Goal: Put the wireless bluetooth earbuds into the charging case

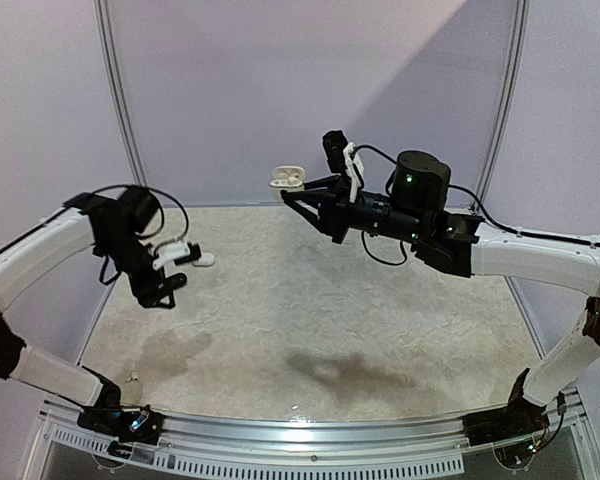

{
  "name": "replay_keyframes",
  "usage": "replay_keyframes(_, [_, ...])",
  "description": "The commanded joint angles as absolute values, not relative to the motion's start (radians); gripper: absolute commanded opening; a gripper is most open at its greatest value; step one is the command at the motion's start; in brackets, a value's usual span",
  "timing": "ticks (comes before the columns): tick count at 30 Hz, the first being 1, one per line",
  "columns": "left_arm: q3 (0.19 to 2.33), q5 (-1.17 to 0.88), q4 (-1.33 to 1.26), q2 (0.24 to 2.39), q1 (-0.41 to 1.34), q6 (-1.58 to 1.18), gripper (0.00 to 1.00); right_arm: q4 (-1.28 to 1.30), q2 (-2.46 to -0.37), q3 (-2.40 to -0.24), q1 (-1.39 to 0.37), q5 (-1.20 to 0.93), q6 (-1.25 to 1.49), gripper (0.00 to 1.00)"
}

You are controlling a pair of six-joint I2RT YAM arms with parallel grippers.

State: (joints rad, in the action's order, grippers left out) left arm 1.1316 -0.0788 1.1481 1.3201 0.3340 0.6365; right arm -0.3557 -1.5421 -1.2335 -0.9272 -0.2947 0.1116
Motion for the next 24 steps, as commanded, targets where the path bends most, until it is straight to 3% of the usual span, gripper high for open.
replay_keyframes(1, [0.985, 0.261, 1.619, 1.436, 0.319, 0.691, 0.75, -0.291, -1.474, -1.205, -0.906, -0.348, -0.005, 0.00])
replay_keyframes(5, [0.876, 0.286, 1.498, 1.409, 0.312, 0.775, 0.75, -0.336, -1.463, -1.148, -0.877, -0.386, -0.015, 0.00])
replay_keyframes(8, [0.776, 0.352, 1.381, 1.409, 0.313, 0.808, 0.65, -0.354, -1.474, -1.135, -0.869, -0.398, 0.005, 0.00])
replay_keyframes(12, [0.723, 0.287, 1.318, 1.408, 0.312, 0.779, 0.61, -0.362, -1.488, -1.133, -0.869, -0.400, 0.048, 0.00])
replay_keyframes(24, [0.662, 0.209, 1.172, 1.478, 0.418, 0.852, 0.62, -0.305, -1.484, -1.146, -0.869, -0.351, 0.090, 0.00])
